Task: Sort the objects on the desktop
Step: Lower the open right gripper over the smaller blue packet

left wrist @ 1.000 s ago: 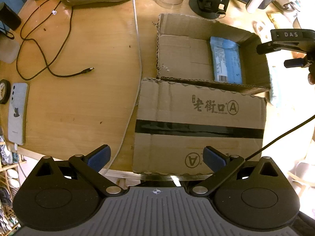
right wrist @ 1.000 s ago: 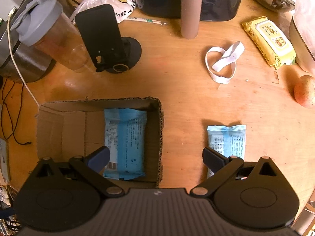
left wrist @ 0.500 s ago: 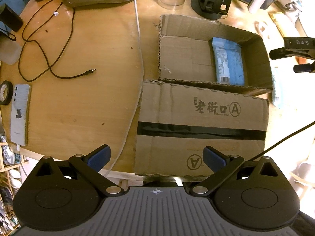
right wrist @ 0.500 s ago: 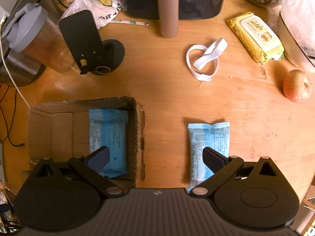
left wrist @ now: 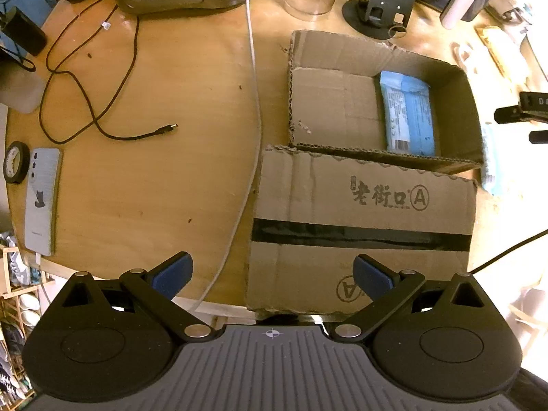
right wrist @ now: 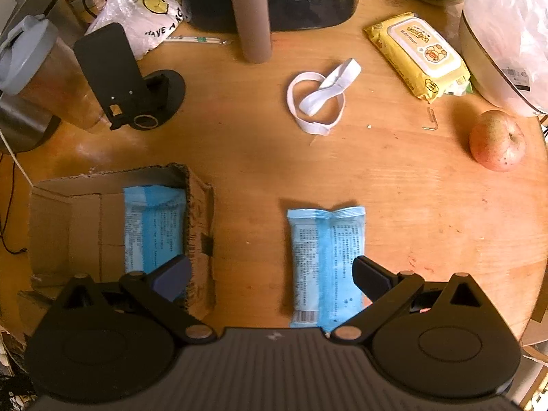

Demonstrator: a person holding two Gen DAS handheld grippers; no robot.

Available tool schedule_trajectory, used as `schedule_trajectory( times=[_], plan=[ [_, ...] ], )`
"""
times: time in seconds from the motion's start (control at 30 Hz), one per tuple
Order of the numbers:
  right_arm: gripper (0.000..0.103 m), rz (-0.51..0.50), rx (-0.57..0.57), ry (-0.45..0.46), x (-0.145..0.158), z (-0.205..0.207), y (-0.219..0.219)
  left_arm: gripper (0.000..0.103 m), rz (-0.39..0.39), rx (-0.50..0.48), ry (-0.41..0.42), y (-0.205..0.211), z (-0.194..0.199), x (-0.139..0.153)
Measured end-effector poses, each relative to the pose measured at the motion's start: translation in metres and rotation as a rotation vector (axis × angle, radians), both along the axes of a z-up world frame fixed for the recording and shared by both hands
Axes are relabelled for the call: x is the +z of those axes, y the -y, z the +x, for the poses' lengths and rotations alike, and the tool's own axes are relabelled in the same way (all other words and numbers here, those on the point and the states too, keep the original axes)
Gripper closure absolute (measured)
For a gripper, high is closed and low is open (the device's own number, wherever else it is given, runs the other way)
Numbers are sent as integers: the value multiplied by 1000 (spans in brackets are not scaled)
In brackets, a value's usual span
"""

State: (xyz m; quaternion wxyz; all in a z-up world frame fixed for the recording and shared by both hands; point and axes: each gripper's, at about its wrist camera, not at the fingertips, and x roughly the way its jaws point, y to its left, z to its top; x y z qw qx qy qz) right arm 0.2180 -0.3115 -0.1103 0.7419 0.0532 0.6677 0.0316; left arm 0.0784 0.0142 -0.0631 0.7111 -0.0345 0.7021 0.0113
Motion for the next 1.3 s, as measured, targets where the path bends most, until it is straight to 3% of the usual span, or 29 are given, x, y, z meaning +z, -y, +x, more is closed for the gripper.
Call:
schedule_trajectory(
  times=[0.97, 1.3],
  plan=[
    [0, -31, -37, -30, -19, -7, 47, 0, 9, 0, -2, 6, 2, 3],
    [0, -6, -14, -51, -50, -8, 42, 0, 14, -3, -2, 8, 3, 4]
  ],
)
